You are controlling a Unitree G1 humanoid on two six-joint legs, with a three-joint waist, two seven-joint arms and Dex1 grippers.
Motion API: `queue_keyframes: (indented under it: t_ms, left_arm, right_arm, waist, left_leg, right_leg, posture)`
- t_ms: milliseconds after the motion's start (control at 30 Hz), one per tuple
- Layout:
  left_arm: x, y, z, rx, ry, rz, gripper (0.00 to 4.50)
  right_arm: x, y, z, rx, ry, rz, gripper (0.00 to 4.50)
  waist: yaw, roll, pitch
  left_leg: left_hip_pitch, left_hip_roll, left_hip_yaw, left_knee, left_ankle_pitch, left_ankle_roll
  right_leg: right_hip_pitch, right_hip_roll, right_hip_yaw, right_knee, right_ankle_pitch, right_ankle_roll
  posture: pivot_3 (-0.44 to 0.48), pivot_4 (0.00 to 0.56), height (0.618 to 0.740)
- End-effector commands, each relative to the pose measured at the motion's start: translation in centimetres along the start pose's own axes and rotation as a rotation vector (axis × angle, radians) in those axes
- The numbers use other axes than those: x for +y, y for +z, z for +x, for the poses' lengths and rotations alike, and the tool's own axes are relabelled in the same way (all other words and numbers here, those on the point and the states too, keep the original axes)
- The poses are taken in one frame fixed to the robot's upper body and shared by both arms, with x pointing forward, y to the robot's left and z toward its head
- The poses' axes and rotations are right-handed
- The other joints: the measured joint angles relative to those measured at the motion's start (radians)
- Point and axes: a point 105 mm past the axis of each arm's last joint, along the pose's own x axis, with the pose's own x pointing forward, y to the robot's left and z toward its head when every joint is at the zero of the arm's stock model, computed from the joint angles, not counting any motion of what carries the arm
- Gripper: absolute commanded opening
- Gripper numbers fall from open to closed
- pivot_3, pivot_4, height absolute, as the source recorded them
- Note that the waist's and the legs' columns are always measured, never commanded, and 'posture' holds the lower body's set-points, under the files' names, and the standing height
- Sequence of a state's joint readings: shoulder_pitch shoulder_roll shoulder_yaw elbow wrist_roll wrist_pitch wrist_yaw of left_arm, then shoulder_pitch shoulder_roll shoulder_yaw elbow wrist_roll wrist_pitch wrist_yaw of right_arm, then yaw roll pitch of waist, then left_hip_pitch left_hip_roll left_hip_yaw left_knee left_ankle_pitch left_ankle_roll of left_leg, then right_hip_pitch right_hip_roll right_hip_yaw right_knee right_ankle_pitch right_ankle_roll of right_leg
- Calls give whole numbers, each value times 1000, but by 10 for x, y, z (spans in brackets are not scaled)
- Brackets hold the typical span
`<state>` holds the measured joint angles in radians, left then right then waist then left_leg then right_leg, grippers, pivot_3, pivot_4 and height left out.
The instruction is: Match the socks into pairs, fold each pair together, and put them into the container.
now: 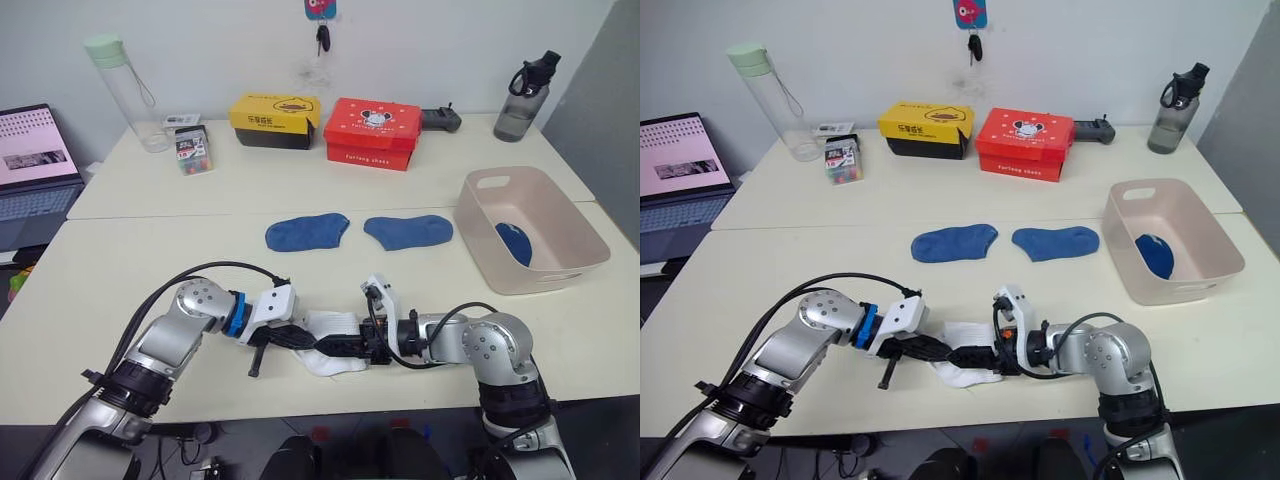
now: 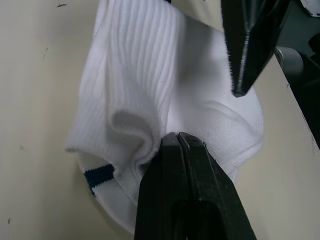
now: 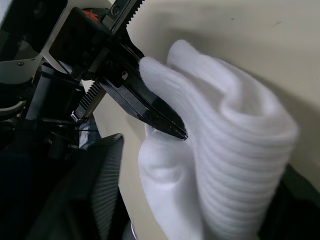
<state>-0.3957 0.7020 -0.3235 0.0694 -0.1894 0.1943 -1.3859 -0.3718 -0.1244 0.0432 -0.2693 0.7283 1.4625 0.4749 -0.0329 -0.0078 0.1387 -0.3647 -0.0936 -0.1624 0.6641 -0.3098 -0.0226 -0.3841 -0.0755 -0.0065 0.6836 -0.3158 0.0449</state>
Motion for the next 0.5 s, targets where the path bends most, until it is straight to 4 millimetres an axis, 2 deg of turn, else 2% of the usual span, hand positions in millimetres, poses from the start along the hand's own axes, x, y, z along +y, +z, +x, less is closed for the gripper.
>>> queue_keyframes:
  t_ms: [33,100,233,300,333,400,500]
  left_arm:
    - [4,-4,-2,10,22,-26,0]
    - [6,-2,-2,-7,29,-31,0]
    - [14,14,-3,-86,43,-43,0]
    - [18,24,-4,-125,53,-53,0]
    - [25,36,-5,-170,76,-56,0]
    - [47,70,-4,-273,159,-43,0]
    - [69,111,0,-370,229,-26,0]
  right_arm:
    - [8,6,-4,-30,28,-24,2131]
    - [6,7,-5,-38,10,-37,1401]
    - [5,11,-13,-62,-39,-106,19]
    - [5,14,-19,-78,-61,-140,19]
    - [5,20,-27,-105,-89,-172,19]
    - [5,46,-56,-237,-176,-260,19]
    - [6,75,-95,-384,-277,-332,19]
  waist:
    - [0,0,0]
    - [0,0,0]
    - [1,0,0]
    - [1,0,0]
    - [1,0,0]
    - [9,0,1]
    - [10,0,1]
  left_leg:
    - [0,0,0,0,0,0]
    - [0,0,0,0,0,0]
    - [-1,0,0,0,0,0]
    - [-1,0,0,1,0,0]
    - [-1,-1,0,1,0,0]
    - [-3,-1,0,1,0,0]
    - [-14,-1,-4,13,0,0]
  right_leg:
    - [0,0,0,0,0,0]
    - [0,0,0,0,0,0]
    - [0,0,0,0,0,0]
    - [0,0,0,0,0,0]
    - [-1,0,0,0,0,0]
    - [-1,0,-1,0,0,0]
    - [-6,0,-4,2,1,2]
  posture:
    - [0,150,726]
    - [0,150,726]
    - [0,150,726]
    - [0,150,726]
    - [0,150,726]
    - [0,150,726]
    - [0,150,726]
